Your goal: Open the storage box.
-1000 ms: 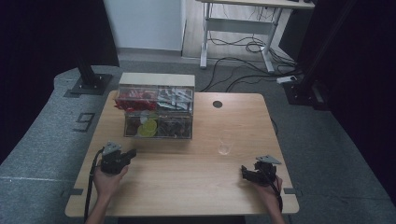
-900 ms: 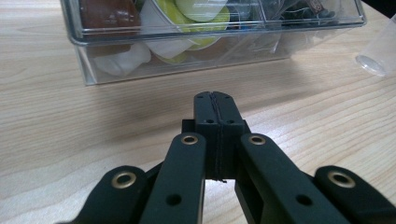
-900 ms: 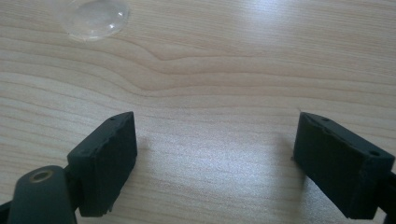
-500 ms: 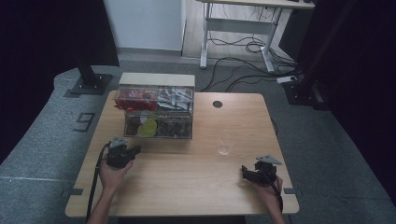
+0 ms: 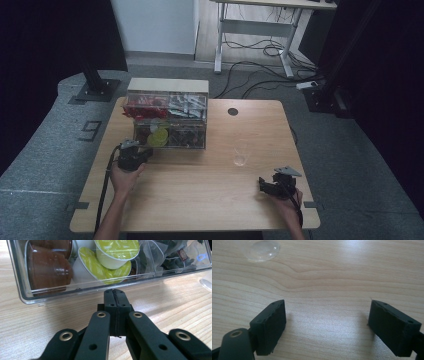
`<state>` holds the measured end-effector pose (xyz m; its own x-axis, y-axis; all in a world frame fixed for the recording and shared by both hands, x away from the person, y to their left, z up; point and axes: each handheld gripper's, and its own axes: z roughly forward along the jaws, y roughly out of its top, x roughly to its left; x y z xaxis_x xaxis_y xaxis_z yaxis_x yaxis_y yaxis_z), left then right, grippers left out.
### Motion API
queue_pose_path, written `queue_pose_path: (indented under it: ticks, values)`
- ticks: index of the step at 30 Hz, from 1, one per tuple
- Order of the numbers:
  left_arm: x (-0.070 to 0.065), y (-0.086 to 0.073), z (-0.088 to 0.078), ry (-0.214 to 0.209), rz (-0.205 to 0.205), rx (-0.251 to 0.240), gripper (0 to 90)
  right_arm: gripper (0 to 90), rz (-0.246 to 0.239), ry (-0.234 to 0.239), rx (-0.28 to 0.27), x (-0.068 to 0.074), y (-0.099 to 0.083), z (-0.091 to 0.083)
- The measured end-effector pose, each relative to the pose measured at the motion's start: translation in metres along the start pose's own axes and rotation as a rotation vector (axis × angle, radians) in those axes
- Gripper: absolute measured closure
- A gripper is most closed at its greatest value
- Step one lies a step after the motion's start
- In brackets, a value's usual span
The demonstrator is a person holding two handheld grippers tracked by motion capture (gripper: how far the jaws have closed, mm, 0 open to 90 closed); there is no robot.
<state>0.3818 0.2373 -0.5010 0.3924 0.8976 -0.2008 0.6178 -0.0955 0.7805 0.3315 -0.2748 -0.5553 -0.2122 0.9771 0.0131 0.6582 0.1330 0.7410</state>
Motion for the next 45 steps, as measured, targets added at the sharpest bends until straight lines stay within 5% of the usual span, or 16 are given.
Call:
queue_pose_path:
  ticks: [29, 45]
  values:
    - [-0.006, 0.003, -0.008, 0.020, 0.042, -0.020, 90.0, 15.0, 0.001, -0.002, 0.000, 0.000, 0.001, 0.001]
    - [-0.003, 0.006, -0.016, 0.025, 0.026, -0.057, 90.0, 15.1, 0.002, -0.002, -0.001, 0.000, 0.001, 0.001]
